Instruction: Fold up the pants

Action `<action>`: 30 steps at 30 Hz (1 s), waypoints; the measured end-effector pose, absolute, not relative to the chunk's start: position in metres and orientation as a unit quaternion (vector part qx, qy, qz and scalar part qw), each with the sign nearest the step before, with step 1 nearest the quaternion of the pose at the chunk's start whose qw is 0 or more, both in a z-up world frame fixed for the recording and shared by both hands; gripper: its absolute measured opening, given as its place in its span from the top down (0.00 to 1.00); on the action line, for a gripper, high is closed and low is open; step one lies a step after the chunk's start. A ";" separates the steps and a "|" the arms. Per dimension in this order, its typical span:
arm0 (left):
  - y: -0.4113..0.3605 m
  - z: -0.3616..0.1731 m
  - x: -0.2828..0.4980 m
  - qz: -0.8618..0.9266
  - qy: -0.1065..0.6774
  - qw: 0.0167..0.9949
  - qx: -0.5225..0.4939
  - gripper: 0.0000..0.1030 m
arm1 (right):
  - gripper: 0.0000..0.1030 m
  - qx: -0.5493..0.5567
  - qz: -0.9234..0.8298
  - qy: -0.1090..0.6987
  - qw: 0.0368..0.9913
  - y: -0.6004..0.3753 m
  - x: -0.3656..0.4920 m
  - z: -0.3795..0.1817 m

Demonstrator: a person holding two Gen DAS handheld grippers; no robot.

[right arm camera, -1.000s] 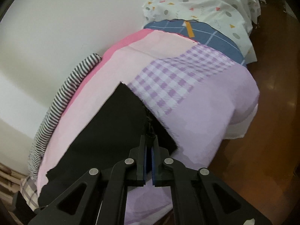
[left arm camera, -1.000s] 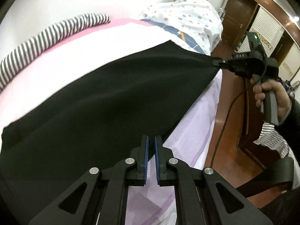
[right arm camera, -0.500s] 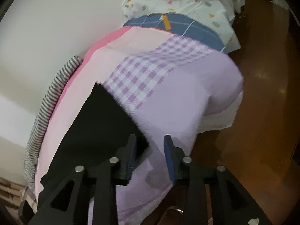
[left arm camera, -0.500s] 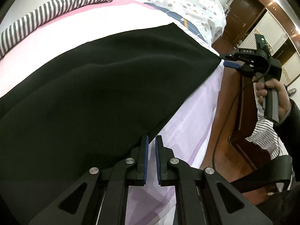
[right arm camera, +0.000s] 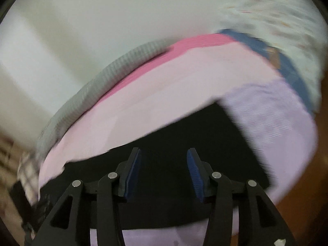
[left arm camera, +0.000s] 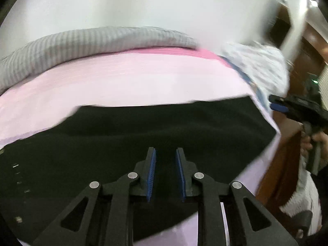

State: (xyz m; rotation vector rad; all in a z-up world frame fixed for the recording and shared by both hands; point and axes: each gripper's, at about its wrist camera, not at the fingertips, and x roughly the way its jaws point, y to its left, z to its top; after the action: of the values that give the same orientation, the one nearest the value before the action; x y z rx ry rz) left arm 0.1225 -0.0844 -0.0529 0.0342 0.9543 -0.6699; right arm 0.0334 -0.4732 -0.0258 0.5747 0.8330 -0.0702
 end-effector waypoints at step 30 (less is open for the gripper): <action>0.043 -0.116 0.116 -0.263 0.512 0.815 -0.076 0.79 | 0.93 0.060 0.314 0.532 0.784 -0.154 0.272 -0.077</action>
State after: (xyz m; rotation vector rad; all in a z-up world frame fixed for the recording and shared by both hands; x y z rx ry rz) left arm 0.1160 0.0431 -0.1161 -0.1615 1.0915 -0.5609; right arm 0.2720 -0.1539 -0.0772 0.1287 1.1480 0.6773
